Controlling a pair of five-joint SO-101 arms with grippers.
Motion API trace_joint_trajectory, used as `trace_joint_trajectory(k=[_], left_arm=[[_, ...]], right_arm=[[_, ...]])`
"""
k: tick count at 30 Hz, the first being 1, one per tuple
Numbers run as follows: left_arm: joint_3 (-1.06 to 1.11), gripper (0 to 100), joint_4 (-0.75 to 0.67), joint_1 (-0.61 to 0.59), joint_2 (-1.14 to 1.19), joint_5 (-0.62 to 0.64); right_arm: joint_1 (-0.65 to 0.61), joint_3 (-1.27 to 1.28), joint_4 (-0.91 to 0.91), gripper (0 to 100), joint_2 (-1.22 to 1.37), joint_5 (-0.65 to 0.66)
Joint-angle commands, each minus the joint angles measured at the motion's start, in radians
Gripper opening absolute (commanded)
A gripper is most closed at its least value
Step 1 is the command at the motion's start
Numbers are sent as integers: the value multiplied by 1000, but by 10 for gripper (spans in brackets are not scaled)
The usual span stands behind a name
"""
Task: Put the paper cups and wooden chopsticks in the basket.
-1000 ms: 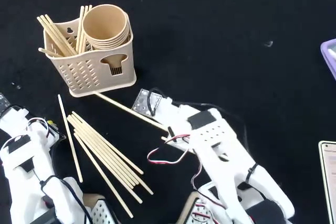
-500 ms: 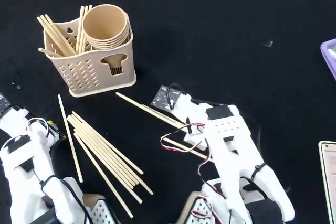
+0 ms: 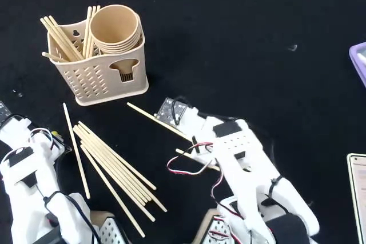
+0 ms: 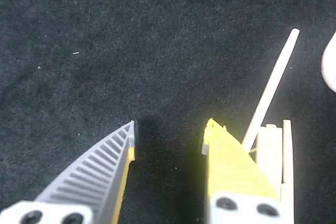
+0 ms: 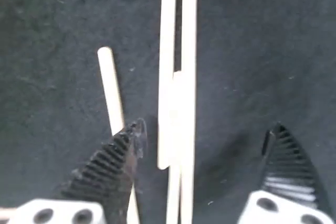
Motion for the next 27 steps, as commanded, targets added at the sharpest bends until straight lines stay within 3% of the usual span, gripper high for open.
trace_joint_trajectory(k=[1,10,17,27], left_arm=[[-39,216,-8,-5,-23,0],[-39,216,-8,-5,-23,0],[-41,216,-8,-5,-23,0],[-39,216,-8,-7,-23,0]], right_arm=[[-28,-53,64,357,2,-54],[-69,-39,146,358,2,-49],[-92,102,-64,358,12,-49],[-84,56,-135,354,13,11]])
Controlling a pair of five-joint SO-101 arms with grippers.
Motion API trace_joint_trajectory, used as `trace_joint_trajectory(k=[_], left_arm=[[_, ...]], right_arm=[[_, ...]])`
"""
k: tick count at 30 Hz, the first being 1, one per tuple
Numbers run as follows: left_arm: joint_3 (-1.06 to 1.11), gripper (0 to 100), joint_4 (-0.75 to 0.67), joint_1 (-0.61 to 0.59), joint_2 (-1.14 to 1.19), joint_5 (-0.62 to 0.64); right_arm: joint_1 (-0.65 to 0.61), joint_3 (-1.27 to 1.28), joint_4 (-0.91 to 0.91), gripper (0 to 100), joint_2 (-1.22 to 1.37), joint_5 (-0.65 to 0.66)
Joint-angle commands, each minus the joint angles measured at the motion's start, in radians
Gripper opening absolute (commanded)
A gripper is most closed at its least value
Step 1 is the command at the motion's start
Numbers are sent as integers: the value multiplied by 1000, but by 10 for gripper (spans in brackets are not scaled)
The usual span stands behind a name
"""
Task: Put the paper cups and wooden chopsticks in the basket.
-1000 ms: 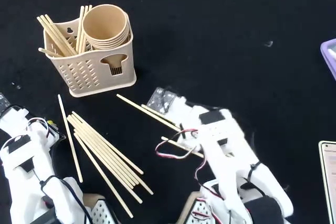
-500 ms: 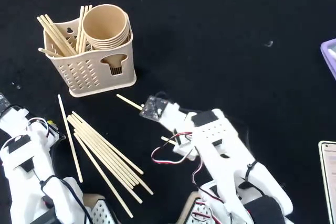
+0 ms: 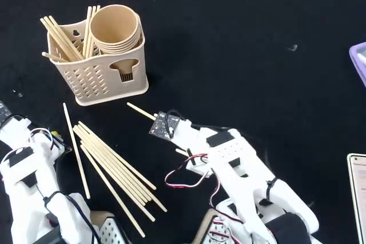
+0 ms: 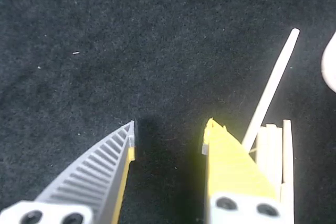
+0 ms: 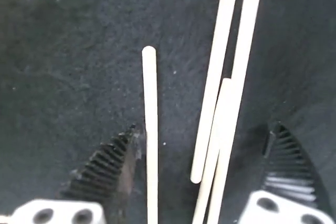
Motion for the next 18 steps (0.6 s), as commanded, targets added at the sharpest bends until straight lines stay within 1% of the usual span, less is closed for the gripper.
trace_joint_trajectory(k=[1,7,10,15,16,18], left_arm=[[-39,216,-8,-7,-23,0],[-38,216,-8,-7,-23,0],[-38,216,-8,-7,-23,0],[-38,216,-8,-7,-23,0],[-38,216,-8,-7,-23,0],[-38,216,-8,-7,-23,0]], right_arm=[[-6,-58,-37,354,7,23],[68,-113,-44,353,35,31],[89,-150,-38,353,125,63],[89,-219,-28,351,275,69],[89,-234,-11,337,288,71],[87,-248,12,266,302,72]])
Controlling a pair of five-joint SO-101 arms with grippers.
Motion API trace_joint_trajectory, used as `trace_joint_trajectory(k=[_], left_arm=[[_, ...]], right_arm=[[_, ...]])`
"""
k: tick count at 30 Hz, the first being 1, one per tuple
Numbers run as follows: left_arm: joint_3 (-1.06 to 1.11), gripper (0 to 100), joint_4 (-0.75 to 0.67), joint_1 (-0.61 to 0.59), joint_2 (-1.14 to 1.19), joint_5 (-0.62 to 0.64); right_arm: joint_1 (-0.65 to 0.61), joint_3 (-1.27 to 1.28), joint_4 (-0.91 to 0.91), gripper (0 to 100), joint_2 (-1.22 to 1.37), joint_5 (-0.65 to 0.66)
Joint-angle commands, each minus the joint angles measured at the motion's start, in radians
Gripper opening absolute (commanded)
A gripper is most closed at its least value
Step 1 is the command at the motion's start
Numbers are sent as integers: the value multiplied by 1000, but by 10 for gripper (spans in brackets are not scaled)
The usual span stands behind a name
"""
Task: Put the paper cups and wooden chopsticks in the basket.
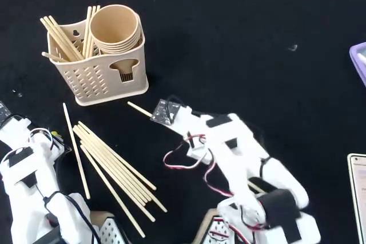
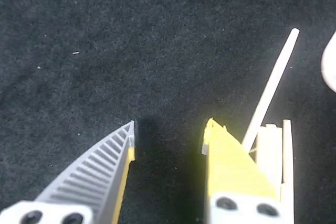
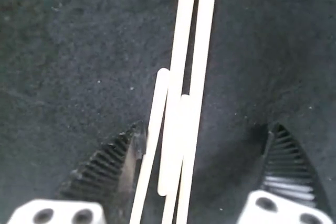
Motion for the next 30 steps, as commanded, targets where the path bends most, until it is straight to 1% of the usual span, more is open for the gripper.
trace_joint_trajectory(k=[1,4,5,7,14,21,23,26,27,30], left_arm=[[-38,216,-8,-7,-23,0],[-38,216,-8,-7,-23,0],[-38,216,-8,-7,-23,0],[-38,216,-8,-7,-23,0],[-38,216,-8,-7,-23,0],[-38,216,-8,-5,-23,0],[-38,216,-8,-5,-23,0],[-38,216,-8,-5,-23,0],[-38,216,-8,-5,-23,0],[-38,216,-8,-5,-23,0]], right_arm=[[15,-62,34,210,54,14],[17,-61,44,41,54,44],[18,-65,61,6,54,51],[20,-67,77,21,54,54],[17,-70,83,11,51,54],[20,-31,86,13,-12,52],[20,-27,86,48,-15,49],[21,-25,86,159,-15,48],[21,-24,86,177,-15,48],[21,-24,86,143,-21,51]])
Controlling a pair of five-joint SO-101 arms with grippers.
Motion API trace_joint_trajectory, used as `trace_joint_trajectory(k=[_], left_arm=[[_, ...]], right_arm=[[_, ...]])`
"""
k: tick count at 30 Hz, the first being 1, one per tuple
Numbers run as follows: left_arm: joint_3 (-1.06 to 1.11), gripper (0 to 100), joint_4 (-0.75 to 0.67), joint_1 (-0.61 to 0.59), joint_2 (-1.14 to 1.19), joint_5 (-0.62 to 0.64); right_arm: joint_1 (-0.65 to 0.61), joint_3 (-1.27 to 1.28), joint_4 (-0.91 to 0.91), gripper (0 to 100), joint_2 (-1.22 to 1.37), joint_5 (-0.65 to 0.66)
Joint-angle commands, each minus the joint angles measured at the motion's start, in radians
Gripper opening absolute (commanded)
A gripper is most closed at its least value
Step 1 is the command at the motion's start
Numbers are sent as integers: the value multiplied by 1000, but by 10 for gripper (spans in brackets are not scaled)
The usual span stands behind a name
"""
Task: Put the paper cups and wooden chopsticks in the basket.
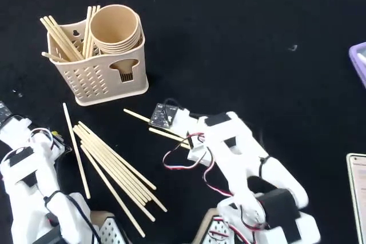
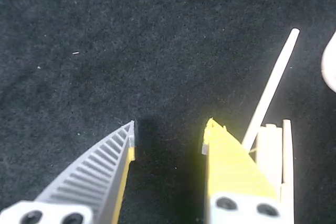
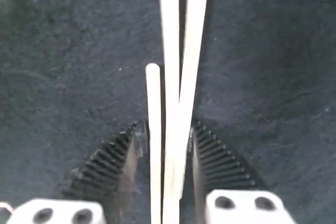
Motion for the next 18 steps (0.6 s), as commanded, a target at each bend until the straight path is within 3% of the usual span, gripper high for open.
trace_joint_trajectory(k=[1,18], left_arm=[[-38,216,-8,-5,-23,0],[-38,216,-8,-5,-23,0]], right_arm=[[25,-12,5,130,-10,8],[25,-15,8,53,-10,9]])
